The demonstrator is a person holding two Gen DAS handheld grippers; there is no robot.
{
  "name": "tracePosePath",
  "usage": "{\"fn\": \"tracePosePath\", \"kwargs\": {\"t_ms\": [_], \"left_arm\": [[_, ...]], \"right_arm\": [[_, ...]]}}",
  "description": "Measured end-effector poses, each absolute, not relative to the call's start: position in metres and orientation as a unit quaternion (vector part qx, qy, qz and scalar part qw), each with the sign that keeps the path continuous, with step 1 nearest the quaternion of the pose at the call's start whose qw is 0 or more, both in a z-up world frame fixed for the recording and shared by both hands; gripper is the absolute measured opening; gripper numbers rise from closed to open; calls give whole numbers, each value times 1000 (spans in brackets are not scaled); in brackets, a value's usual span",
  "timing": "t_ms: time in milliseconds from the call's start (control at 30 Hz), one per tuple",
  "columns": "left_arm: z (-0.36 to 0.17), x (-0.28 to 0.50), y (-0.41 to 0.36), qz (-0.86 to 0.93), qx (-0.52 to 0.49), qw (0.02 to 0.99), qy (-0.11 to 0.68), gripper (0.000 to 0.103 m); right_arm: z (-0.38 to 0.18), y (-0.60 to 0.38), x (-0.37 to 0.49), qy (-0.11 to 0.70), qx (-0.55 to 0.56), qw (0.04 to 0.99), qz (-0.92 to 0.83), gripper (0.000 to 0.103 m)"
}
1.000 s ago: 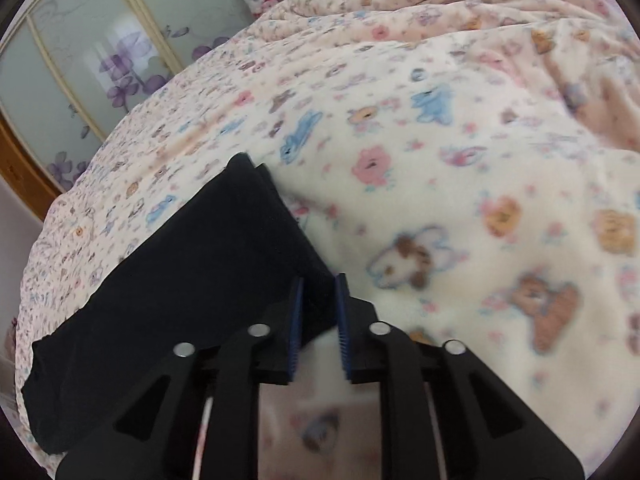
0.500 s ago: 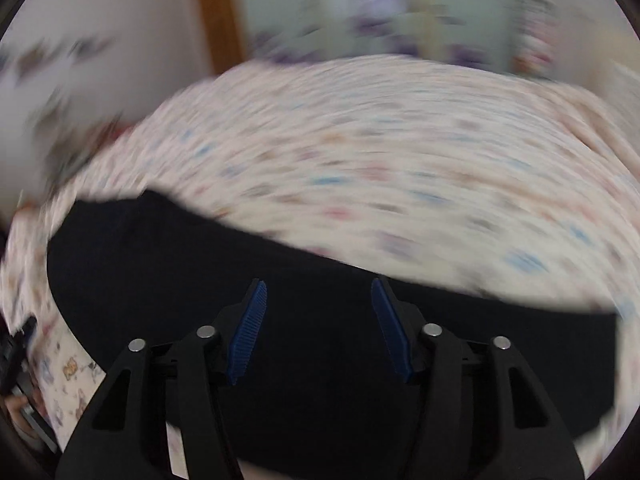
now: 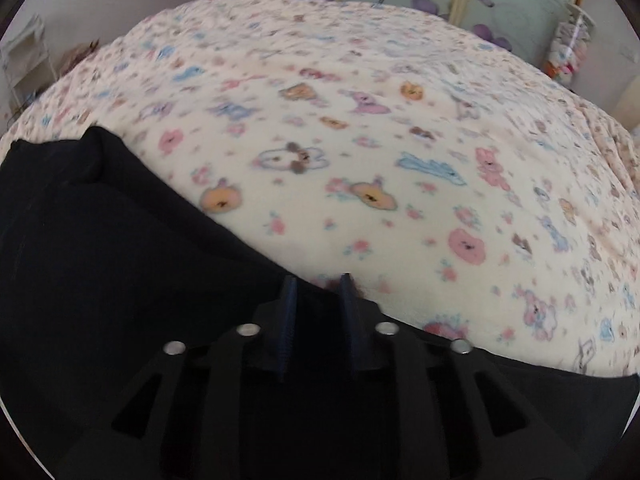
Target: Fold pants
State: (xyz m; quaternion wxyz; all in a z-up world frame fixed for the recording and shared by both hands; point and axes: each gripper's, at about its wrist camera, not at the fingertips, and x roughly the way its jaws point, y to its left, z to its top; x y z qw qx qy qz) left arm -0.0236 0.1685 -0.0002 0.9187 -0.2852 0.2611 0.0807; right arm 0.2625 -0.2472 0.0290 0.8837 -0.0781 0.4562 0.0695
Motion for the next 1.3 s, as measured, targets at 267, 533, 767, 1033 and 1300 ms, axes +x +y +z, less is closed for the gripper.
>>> {"fn": "tracePosePath", "kwargs": {"t_ms": [267,533,767,1033,1300], "left_arm": [[3,-36,185,58,-348,909,221,101],[3,-34,177,68,-333,913,226,101],[2,-37,176,62,-333,913,229,101],[1,-40,172,61,-322,916,232,101],[0,-39,169,66,-310,919,236,101]], "right_arm": [[74,-297,170,387,62,900,192,70],[43,-342,107,419,91,890,154,74],[74,-535,7,286,361,886,-59,67],[31,-655,-30,273,504,798,-185,54],[12,-647,8,336,485,781,-204,47]]}}
